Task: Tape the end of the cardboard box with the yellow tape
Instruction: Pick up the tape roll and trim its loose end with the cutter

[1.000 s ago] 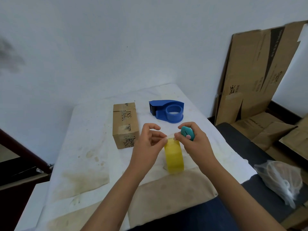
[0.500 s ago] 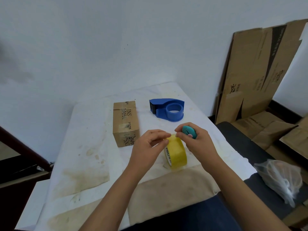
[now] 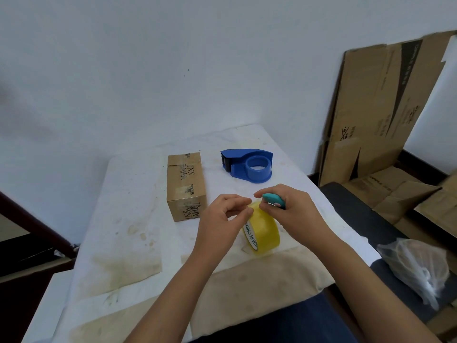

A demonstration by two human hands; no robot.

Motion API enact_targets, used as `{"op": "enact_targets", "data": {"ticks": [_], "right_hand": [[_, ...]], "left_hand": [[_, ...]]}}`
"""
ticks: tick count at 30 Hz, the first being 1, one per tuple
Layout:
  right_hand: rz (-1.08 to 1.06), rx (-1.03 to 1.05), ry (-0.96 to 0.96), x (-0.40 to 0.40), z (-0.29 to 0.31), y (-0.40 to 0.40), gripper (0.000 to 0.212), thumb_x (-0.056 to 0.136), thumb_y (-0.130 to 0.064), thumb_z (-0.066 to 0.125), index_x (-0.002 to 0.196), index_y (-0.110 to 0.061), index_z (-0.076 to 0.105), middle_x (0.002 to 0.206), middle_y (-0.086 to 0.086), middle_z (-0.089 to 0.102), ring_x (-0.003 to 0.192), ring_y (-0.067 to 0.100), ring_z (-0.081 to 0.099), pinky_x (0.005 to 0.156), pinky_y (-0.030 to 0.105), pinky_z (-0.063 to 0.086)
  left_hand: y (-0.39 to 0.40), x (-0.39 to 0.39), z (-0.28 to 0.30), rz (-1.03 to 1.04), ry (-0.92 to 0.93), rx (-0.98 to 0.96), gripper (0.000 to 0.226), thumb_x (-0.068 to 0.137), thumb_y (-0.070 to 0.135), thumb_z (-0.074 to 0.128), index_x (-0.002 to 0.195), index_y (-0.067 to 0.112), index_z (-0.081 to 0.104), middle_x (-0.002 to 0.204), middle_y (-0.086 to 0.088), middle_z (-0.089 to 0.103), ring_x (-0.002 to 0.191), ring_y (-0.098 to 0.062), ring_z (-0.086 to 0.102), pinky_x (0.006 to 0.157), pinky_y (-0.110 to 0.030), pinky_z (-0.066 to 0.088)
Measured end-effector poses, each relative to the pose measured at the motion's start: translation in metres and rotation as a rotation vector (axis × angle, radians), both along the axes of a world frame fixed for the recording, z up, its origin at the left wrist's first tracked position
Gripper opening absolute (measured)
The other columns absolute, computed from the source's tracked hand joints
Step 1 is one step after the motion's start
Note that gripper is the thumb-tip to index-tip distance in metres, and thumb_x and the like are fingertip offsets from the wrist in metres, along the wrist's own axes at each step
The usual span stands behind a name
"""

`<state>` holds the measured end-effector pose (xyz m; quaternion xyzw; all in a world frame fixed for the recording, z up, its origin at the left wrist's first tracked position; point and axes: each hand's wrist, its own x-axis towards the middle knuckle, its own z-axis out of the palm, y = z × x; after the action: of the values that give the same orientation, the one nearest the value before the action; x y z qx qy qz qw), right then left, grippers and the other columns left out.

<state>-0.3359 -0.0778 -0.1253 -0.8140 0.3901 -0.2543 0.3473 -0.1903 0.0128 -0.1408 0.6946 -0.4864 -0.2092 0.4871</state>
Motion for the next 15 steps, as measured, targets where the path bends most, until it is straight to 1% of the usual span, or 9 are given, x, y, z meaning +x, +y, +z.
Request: {"op": "enact_targets", "data": {"ticks": [4,8,11,13,15], "right_hand": [[-0.004,-0.085,0.076,0.0012,0.0004,0.0,0.02,0.092,-0.024,0.062,0.111,-0.026,0.068,0.107,-0.004,0.066,0.092,0.008,0.055,0.075,0.005,0.036],[-0.025,-0.072,0.031,0.0017,0.0007,0.0024,0.015,0.091,-0.025,0.064,0.104,-0.024,0.069,0.104,-0.002,0.068,0.091,0.009,0.058,0.075,0.007,0.039],[-0.038,-0.075,0.026,0.0025,0.0017,0.0029,0.014,0.09,-0.025,0.064,0.103,-0.022,0.07,0.106,-0.002,0.068,0.091,0.009,0.056,0.076,0.007,0.038],[-0.036,-0.091,0.034,0.0028,0.0015,0.0014,0.014,0.09,-0.026,0.065,0.101,-0.021,0.071,0.112,-0.003,0.067,0.095,0.008,0.056,0.08,0.01,0.041],[-0.034,-0.071,0.017,0.003,0.0013,0.0011,0.015,0.089,-0.026,0.065,0.102,-0.02,0.071,0.117,-0.005,0.065,0.099,0.008,0.057,0.087,0.018,0.047]], "left_hand": [[-0.001,-0.0017,-0.0007,0.01,-0.072,-0.013,0.021,0.087,0.025,0.07,0.107,0.023,0.074,0.102,0.018,0.061,0.094,0.013,0.059,0.076,-0.003,0.046],[-0.001,-0.0049,-0.0042,0.059,-0.164,-0.051,0.015,0.087,0.025,0.07,0.1,0.023,0.076,0.103,0.012,0.06,0.092,0.001,0.062,0.076,-0.003,0.045],[-0.002,-0.0065,-0.0065,0.09,-0.212,-0.058,0.013,0.087,0.024,0.07,0.098,0.021,0.076,0.105,0.01,0.059,0.091,-0.002,0.062,0.077,-0.002,0.045],[-0.0022,-0.0066,-0.0066,0.096,-0.203,-0.055,0.013,0.087,0.025,0.07,0.097,0.02,0.076,0.106,0.008,0.06,0.091,-0.004,0.062,0.076,-0.003,0.046],[-0.0023,-0.0069,-0.0063,0.089,-0.181,-0.055,0.012,0.087,0.025,0.07,0.096,0.02,0.075,0.105,0.008,0.061,0.091,-0.005,0.063,0.076,-0.004,0.047]]}}
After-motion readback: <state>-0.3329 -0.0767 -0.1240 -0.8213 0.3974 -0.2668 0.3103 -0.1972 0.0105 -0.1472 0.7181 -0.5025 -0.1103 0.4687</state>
